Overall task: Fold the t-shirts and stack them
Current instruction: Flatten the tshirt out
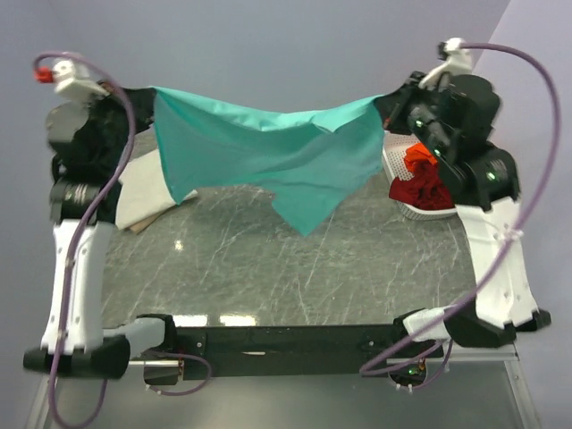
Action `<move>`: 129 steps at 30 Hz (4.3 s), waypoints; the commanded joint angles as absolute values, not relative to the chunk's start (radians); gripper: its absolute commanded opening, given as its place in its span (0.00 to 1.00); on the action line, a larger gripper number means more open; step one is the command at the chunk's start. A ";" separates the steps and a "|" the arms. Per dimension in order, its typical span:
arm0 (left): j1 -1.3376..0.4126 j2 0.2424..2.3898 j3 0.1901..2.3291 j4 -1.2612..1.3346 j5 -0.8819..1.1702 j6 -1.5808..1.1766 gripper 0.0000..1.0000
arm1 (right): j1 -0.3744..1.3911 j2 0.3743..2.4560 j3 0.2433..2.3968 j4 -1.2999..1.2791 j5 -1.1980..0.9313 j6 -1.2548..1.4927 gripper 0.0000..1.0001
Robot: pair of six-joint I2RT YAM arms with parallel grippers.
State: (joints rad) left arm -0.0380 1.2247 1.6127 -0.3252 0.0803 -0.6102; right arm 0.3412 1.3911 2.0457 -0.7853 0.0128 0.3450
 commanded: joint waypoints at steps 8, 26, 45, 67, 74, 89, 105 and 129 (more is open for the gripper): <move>-0.035 0.858 1.542 -0.213 -0.026 -0.624 0.00 | 0.337 1.028 1.965 -0.497 0.071 0.302 0.00; -0.035 1.044 1.368 -0.268 0.213 -0.667 0.00 | 0.316 1.250 1.838 -0.442 0.086 0.273 0.00; -0.025 1.045 1.440 -0.439 0.273 -0.526 0.00 | 0.302 1.206 1.847 -0.474 0.141 0.255 0.00; -0.017 1.058 1.763 -0.584 0.555 -0.577 0.00 | 0.304 0.983 1.944 -0.373 0.301 0.117 0.00; 0.040 1.173 1.557 -0.474 0.656 -0.617 0.00 | 0.296 1.136 1.745 -0.292 0.345 0.060 0.00; 0.130 1.766 1.542 -0.160 0.680 -0.698 0.66 | 0.195 2.140 2.352 -0.629 0.089 0.173 0.62; -0.069 1.565 1.099 -0.342 0.416 -0.601 0.76 | 0.230 1.700 1.471 -0.385 -0.201 0.336 0.70; -0.069 1.799 1.026 -0.333 0.249 -0.477 0.83 | 0.239 1.785 1.163 -0.307 -0.310 0.492 0.64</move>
